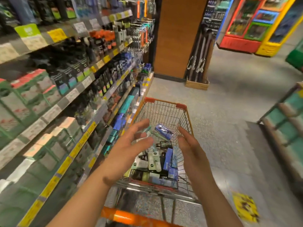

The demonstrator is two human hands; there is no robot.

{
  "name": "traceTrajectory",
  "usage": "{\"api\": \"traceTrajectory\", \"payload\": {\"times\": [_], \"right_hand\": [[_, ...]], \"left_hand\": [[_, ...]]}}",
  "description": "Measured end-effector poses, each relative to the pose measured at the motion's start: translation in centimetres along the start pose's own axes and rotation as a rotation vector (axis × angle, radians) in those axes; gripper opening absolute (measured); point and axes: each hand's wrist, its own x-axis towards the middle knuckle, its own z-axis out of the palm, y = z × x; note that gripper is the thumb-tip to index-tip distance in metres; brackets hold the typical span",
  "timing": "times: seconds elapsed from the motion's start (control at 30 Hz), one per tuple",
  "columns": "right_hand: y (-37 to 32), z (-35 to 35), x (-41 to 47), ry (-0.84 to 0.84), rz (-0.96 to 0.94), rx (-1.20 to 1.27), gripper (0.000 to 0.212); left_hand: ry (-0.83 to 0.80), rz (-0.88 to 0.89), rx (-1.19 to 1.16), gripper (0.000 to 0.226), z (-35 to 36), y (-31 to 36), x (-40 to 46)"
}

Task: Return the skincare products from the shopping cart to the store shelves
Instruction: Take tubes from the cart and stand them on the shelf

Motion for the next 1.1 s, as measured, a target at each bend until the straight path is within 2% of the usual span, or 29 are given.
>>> {"api": "traceTrajectory", "payload": {"times": [0.07,0.13,0.2,0.27,0.43,0.57,0.63,0.73,0.77,0.9,1.0,1.1], "right_hand": [[0.3,0.9,1.4,0.016,0.020,-0.001,0.036],[0.4,1.8,2.8,0.032,0.046,-0.012,0.035],[0.7,3.1,4.6,0.034,0.075,-0.048,0.031],[1.3,4.1,6.0,0.026,0.102,-0.085,0.038],[3.1,4.7,8.5,0.008,0.177,-0.127,0.042],[6.5,4.4,12.0,-0.025,0.230,-0.066,0.043],[8.5,4.4,13.9,-0.026,0.251,-0.080,0.045],[12.3,4.8,18.1,-0.009,0.300,-0.130,0.047],[14.3,5.1,19.9,-0.006,0.316,-0.134,0.048],[19.7,6.4,25.1,-0.001,0.319,-0.164,0.048],[24.7,7.8,29.4,0.021,0.341,-0.172,0.050],[30.4,9.6,33.0,0.039,0.336,-0.180,0.051]], "left_hand": [[-0.029,-0.029,-0.061,0.089,-1.1,-0.7,2.1],[-0.048,-0.058,-0.110,0.100,-2.1,-1.1,3.7],[-0.047,-0.060,-0.091,0.086,-3.3,-2.1,5.5],[-0.030,-0.084,-0.088,0.069,-4.2,-3.4,7.1],[-0.031,-0.160,-0.081,0.065,-4.9,-6.2,10.8],[-0.071,-0.224,-0.085,0.067,-4.4,-8.6,14.1],[-0.031,-0.258,-0.130,0.064,-3.5,-9.8,15.9],[0.023,-0.370,-0.130,0.028,-1.5,-12.3,20.2],[0.038,-0.410,-0.126,0.024,-0.8,-13.7,21.9],[0.109,-0.462,-0.066,0.050,0.8,-16.9,25.3],[0.130,-0.519,-0.051,0.038,1.8,-20.4,28.0],[0.221,-0.617,-0.083,0.021,3.0,-24.7,30.8]]}}
